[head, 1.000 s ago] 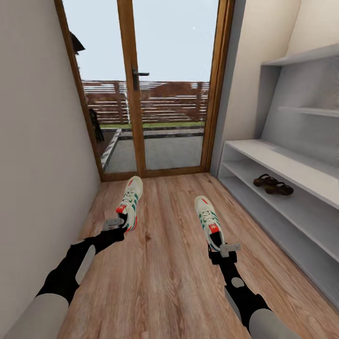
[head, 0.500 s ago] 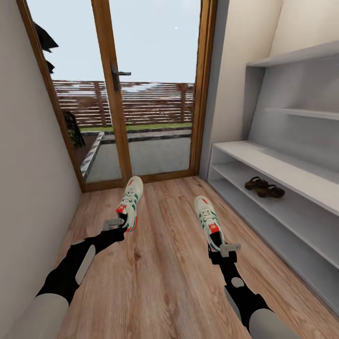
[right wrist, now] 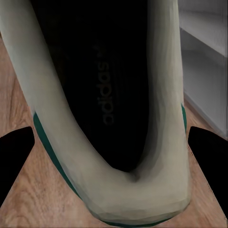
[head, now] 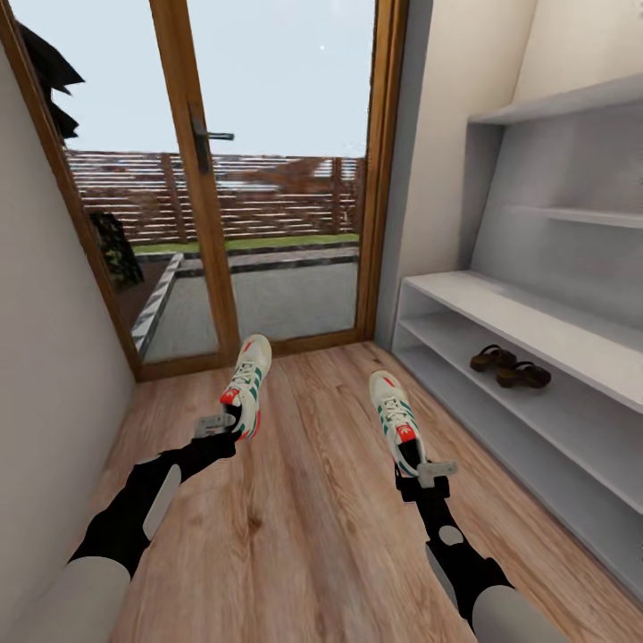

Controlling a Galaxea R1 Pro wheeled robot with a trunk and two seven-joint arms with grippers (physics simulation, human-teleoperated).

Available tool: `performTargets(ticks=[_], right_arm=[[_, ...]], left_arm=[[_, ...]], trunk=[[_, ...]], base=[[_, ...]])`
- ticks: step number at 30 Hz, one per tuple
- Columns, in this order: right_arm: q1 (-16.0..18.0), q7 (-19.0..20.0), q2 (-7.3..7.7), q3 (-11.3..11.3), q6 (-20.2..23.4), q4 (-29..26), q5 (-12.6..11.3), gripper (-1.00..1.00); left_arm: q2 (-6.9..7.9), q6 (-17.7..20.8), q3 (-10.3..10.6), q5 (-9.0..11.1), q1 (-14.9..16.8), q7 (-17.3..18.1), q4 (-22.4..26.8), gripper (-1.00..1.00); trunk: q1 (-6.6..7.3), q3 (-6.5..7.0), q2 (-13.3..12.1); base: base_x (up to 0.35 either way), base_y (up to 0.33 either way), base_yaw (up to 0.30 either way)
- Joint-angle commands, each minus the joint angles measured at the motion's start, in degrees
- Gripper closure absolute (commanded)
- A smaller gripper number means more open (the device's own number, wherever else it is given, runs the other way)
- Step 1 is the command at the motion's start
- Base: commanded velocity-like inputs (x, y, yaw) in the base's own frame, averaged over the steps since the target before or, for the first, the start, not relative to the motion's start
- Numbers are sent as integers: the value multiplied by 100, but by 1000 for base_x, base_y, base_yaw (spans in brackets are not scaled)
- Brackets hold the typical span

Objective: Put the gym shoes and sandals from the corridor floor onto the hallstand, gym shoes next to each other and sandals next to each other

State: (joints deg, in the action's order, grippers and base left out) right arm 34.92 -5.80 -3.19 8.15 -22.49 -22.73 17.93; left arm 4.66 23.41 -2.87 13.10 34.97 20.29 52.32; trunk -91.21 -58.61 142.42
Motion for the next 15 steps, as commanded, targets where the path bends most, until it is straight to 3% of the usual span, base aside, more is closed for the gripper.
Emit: performTargets(ticks=[1,15], right_arm=[[6,-18,-6,35,-19,6,61,100],[5,-18,-6,38,-19,7,61,100]], left_arm=[[0,50,-12,52,1,18,6,100],[0,46,-12,52,1,18,-112,100]], trunk=[[-2,-5,2],[-2,-5,2]], base=[[340,104,-244],[338,136,-253]])
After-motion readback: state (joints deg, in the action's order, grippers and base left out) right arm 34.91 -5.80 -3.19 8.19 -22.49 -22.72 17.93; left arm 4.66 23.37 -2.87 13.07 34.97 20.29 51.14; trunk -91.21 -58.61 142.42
